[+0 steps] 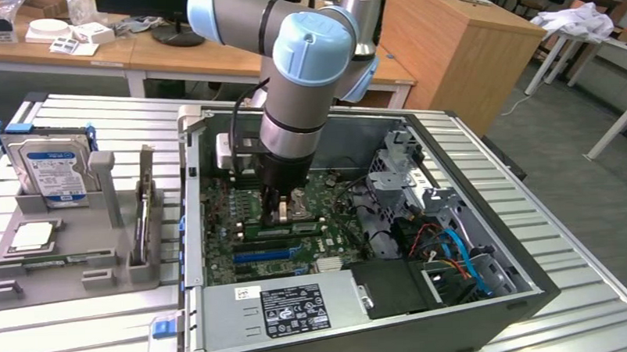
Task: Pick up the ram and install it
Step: 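Press down the ram until it locks into place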
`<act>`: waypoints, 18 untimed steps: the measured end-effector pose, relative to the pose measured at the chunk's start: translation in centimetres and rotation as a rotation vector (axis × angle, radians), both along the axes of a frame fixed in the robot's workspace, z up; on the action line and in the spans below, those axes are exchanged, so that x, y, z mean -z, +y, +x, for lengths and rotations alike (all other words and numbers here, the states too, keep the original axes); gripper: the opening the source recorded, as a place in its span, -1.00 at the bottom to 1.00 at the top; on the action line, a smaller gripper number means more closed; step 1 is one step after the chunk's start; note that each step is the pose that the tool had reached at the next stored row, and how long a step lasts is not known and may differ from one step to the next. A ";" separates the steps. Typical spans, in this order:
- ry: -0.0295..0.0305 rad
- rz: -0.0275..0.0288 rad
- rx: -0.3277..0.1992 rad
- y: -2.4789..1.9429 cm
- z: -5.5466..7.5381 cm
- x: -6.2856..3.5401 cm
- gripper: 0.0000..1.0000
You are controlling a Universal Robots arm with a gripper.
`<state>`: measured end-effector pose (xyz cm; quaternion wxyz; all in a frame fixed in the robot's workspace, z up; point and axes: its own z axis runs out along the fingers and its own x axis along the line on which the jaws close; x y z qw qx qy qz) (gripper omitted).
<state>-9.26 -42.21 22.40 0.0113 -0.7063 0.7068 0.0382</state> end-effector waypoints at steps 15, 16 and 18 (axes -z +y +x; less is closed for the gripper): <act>-0.0001 0.0002 0.000 0.00 0.0 0.20 -0.79; -0.0001 0.0001 0.000 0.00 0.0 0.19 -0.79; -0.0001 0.0001 0.000 0.00 0.0 0.20 -0.79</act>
